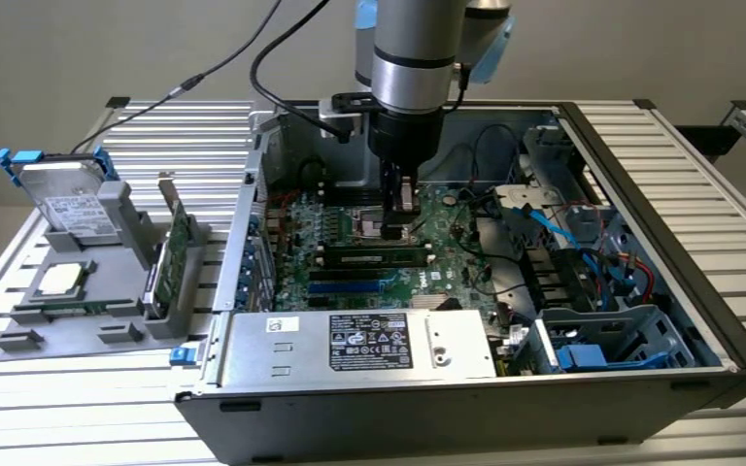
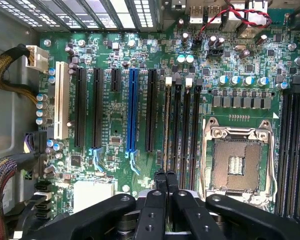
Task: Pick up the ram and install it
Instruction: 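Press down the ram until it locks into place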
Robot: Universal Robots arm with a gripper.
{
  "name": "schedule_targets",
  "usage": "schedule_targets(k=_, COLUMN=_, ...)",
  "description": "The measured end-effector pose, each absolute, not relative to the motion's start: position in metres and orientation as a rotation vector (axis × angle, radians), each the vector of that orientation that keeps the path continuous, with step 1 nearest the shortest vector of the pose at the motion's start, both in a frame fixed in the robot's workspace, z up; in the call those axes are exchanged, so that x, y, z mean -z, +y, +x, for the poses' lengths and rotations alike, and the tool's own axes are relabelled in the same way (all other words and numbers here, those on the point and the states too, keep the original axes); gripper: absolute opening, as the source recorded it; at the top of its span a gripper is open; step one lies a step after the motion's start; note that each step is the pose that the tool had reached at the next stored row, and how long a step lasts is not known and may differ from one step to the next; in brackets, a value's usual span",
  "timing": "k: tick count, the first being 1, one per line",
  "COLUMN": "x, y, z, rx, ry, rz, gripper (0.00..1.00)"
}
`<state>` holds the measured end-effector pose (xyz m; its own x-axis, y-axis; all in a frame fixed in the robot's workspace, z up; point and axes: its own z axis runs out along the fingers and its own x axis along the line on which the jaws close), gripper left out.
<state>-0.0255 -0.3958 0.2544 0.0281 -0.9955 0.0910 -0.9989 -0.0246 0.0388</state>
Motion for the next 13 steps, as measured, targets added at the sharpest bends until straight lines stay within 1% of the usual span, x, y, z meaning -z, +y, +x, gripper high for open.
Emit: schedule_targets(k=13, x=-0.2545, y=-0.3957, z=-0.0184, rx=-0.057, ry=-2.126, rz=2.184, gripper=0.10)
